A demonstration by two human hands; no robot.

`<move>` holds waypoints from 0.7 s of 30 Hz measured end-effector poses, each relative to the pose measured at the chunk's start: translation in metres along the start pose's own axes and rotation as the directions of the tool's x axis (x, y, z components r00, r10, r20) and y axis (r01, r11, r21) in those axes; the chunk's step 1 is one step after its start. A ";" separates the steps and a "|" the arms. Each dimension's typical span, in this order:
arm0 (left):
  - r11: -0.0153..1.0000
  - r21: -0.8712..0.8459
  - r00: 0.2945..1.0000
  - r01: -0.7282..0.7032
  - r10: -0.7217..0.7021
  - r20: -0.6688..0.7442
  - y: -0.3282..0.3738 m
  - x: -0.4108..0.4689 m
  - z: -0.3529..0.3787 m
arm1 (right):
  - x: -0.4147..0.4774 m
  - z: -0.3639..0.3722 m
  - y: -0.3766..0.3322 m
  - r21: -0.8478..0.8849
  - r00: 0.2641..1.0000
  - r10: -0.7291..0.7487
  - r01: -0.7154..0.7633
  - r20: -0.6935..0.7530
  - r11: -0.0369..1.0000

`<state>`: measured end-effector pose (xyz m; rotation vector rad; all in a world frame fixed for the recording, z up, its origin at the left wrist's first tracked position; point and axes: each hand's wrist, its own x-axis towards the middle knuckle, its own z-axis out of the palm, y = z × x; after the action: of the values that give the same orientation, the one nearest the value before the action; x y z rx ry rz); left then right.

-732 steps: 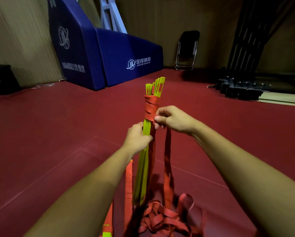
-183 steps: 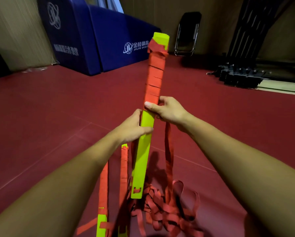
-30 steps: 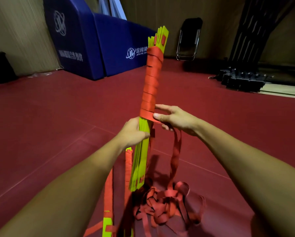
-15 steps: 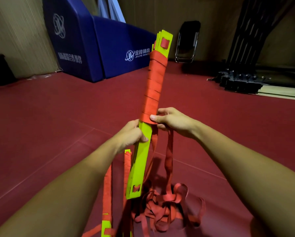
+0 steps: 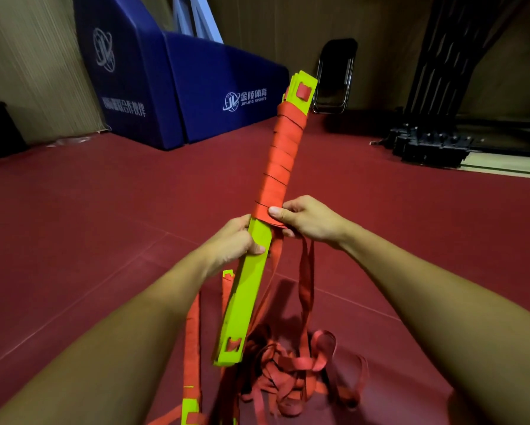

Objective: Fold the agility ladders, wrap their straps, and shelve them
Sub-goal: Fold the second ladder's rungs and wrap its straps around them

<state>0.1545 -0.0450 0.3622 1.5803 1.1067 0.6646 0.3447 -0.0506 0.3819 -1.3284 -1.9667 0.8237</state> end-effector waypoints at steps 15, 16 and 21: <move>0.996 0.067 0.998 -0.059 0.060 -0.013 0.009 -0.004 0.001 | 0.011 0.012 -0.005 -0.003 0.970 -0.003 0.002 -0.244 1.000; 0.991 0.113 0.997 -0.077 0.077 0.005 0.009 -0.006 0.003 | 0.012 0.015 -0.005 -0.008 0.964 -0.001 -0.001 -0.265 1.000; 0.843 0.531 0.975 0.085 0.040 -0.219 -0.004 0.003 0.008 | 0.017 0.025 -0.006 -0.037 0.962 0.023 -0.035 -0.272 0.999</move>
<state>0.1610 -0.0456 0.3557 1.9963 1.5775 0.5471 0.3171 -0.0405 0.3733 -1.4161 -1.7604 0.5801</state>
